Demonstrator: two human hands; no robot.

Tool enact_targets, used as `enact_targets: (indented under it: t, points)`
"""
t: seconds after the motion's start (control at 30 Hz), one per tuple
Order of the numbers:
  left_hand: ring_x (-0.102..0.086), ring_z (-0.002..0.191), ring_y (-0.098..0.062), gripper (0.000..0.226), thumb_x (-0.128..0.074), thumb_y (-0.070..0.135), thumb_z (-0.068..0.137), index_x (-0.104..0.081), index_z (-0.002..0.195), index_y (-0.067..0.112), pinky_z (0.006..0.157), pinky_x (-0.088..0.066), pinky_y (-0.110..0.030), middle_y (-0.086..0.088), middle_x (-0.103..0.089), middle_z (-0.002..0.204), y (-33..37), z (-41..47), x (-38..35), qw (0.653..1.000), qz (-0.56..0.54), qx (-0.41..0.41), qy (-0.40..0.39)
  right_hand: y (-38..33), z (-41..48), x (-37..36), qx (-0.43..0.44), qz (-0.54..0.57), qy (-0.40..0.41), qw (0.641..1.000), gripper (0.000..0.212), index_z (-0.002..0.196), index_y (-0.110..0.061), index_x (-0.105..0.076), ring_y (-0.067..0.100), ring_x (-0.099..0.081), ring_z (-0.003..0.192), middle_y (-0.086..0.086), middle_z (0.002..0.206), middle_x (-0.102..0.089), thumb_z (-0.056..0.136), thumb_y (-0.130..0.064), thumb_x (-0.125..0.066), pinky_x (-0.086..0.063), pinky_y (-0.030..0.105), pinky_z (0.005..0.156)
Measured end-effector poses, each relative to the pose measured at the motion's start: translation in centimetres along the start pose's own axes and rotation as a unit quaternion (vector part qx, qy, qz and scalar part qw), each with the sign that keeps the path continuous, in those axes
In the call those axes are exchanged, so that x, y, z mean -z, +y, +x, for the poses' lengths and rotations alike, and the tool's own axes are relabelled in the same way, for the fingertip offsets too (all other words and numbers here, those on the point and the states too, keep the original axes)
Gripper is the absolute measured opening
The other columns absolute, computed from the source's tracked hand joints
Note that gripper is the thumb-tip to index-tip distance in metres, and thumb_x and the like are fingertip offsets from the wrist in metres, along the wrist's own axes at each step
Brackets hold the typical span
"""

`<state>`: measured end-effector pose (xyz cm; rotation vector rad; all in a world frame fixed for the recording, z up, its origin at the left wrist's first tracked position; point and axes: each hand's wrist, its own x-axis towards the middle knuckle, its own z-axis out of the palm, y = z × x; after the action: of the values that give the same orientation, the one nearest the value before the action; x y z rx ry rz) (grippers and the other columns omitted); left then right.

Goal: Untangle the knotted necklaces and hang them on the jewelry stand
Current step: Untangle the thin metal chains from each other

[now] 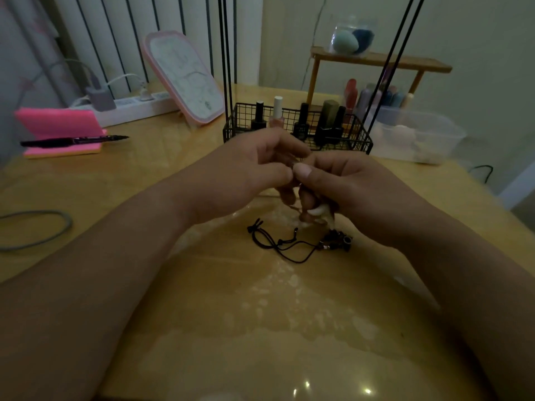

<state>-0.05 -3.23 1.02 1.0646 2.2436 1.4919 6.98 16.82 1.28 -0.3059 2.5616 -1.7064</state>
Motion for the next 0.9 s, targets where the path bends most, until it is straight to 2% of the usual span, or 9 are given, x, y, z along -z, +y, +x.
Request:
enact_targets:
  t: [0.13, 0.23, 0.33, 0.43, 0.5, 0.6, 0.73, 0.83, 0.9]
  points:
    - [-0.066, 0.073, -0.008, 0.008, -0.063, 0.016, 0.101, -0.066, 0.108, 0.020, 0.066, -0.054, -0.020, 0.001, -0.071, 0.089, -0.2, 0.0, 0.1, 0.998, 0.053, 0.011, 0.018, 0.3, 0.1, 0.4, 0.018, -0.082, 0.024, 0.996, 0.018, 0.096, -0.017, -0.071, 0.000, -0.061, 0.064, -0.006, 0.074, -0.066, 0.105, -0.025, -0.057, -0.047, 0.012, 0.059]
    - [-0.056, 0.068, -0.003, 0.003, -0.066, 0.023, 0.100, -0.066, 0.098, 0.025, 0.060, -0.048, -0.020, 0.005, -0.065, 0.081, -0.5, 0.2, 0.1, 0.993, 0.110, 0.008, 0.047, 0.6, 0.4, 0.6, 0.017, -0.108, 0.054, 0.993, 0.012, 0.100, -0.022, -0.070, 0.006, -0.070, 0.075, -0.006, 0.079, -0.069, 0.103, -0.027, -0.061, -0.057, 0.026, 0.072]
    - [-0.054, 0.069, -0.007, 0.005, -0.067, 0.025, 0.100, -0.067, 0.096, 0.027, 0.062, -0.045, -0.023, -0.004, -0.066, 0.081, -0.7, 0.3, 0.2, 0.992, 0.116, 0.007, 0.058, 0.8, 0.5, 0.4, 0.021, -0.138, 0.084, 0.987, 0.007, 0.103, -0.026, -0.069, 0.007, -0.073, 0.079, -0.004, 0.085, -0.072, 0.102, -0.029, -0.063, -0.062, 0.038, 0.076]
    - [-0.047, 0.059, -0.001, 0.005, -0.068, 0.023, 0.099, -0.070, 0.096, 0.026, 0.054, -0.040, -0.014, 0.010, -0.056, 0.063, -0.6, 0.4, 0.2, 0.994, 0.096, 0.011, 0.058, 0.9, 0.6, 0.4, 0.029, -0.144, 0.096, 0.984, 0.007, 0.105, -0.025, -0.069, 0.008, -0.073, 0.077, -0.002, 0.085, -0.073, 0.102, -0.028, -0.063, -0.061, 0.037, 0.071]
    - [-0.044, 0.056, 0.000, 0.006, -0.068, 0.023, 0.099, -0.071, 0.094, 0.025, 0.052, -0.038, -0.012, 0.013, -0.053, 0.060, -0.7, 0.4, 0.1, 0.994, 0.093, 0.012, 0.063, 0.9, 0.6, 0.4, 0.030, -0.148, 0.094, 0.984, 0.007, 0.103, -0.025, -0.069, 0.007, -0.072, 0.077, -0.004, 0.083, -0.073, 0.102, -0.029, -0.063, -0.061, 0.031, 0.069]
    - [-0.046, 0.058, -0.001, 0.007, -0.067, 0.023, 0.100, -0.071, 0.094, 0.024, 0.053, -0.038, -0.011, 0.010, -0.054, 0.064, -0.7, 0.5, 0.1, 0.993, 0.090, 0.005, 0.076, 1.1, 0.7, 0.2, 0.028, -0.149, 0.085, 0.985, 0.008, 0.103, -0.025, -0.070, 0.006, -0.072, 0.078, -0.005, 0.084, -0.072, 0.101, -0.029, -0.064, -0.058, 0.023, 0.069]
    - [-0.049, 0.059, 0.002, 0.005, -0.066, 0.022, 0.100, -0.070, 0.097, 0.022, 0.054, -0.041, -0.011, 0.009, -0.058, 0.070, -0.8, 0.5, -0.1, 0.993, 0.084, 0.001, 0.080, 1.2, 0.7, 0.1, 0.037, -0.145, 0.088, 0.985, 0.008, 0.102, -0.024, -0.070, 0.005, -0.071, 0.077, -0.005, 0.083, -0.071, 0.101, -0.029, -0.064, -0.057, 0.023, 0.070]
    - [-0.059, 0.079, 0.005, 0.005, -0.069, 0.021, 0.098, -0.066, 0.101, 0.023, 0.070, -0.048, -0.012, 0.013, -0.063, 0.091, -1.0, 0.6, -0.1, 0.989, 0.110, -0.026, 0.095, 1.3, 0.8, 0.0, 0.043, -0.148, 0.102, 0.983, 0.007, 0.101, -0.022, -0.069, 0.005, -0.070, 0.074, -0.004, 0.081, -0.070, 0.101, -0.027, -0.064, -0.056, 0.020, 0.068]
    - [-0.061, 0.084, 0.000, 0.005, -0.070, 0.022, 0.097, -0.066, 0.097, 0.023, 0.073, -0.050, -0.013, 0.009, -0.065, 0.093, -1.1, 0.6, -0.1, 0.987, 0.122, -0.035, 0.101, 1.3, 0.8, -0.1, 0.047, -0.155, 0.108, 0.981, 0.007, 0.101, -0.021, -0.069, 0.006, -0.070, 0.072, -0.002, 0.080, -0.070, 0.101, -0.026, -0.064, -0.058, 0.023, 0.068]
